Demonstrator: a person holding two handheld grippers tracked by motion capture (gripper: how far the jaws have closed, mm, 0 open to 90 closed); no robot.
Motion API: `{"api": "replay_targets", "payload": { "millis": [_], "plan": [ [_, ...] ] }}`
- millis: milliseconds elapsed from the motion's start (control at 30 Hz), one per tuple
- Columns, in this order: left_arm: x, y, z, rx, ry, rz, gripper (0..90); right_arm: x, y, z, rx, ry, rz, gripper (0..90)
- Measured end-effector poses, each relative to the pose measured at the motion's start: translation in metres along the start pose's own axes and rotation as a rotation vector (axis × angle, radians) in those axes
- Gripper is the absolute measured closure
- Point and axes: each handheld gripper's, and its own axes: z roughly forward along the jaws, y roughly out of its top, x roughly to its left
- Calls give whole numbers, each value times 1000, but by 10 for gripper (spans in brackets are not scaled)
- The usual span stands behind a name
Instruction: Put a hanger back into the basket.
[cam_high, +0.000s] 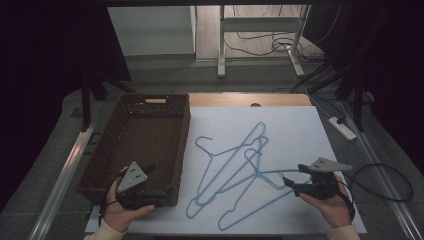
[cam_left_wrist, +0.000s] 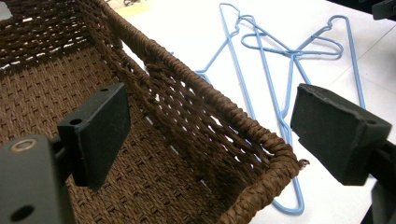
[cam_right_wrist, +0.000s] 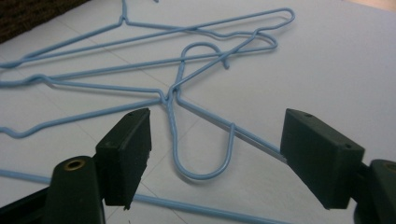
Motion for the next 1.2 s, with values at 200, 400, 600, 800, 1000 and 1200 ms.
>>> {"api": "replay_targets", "payload": {
  "millis": [200, 400, 600, 800, 1000, 1200],
  "plan": [
    [-1, 0, -1, 0, -7, 7, 131, 7, 12, 7, 65, 17, -35, 294],
    [-3, -1, -1, 9, -20, 8, 134, 16, 31, 27, 170, 65, -85, 358],
    [-4, -3, 2, 19, -33, 5, 135, 22, 40, 59, 339, 75, -140, 389],
    [-6, -3, 2, 23, -43, 11, 135, 25, 42, 78, 438, 76, -156, 459],
    [-8, -2, 2, 24, -45, 17, 136, 28, 42, 91, 507, 70, -181, 545],
    [-10, 0, 2, 25, -46, 24, 140, 32, 41, 101, 553, 56, -217, 647]
  ]
}}
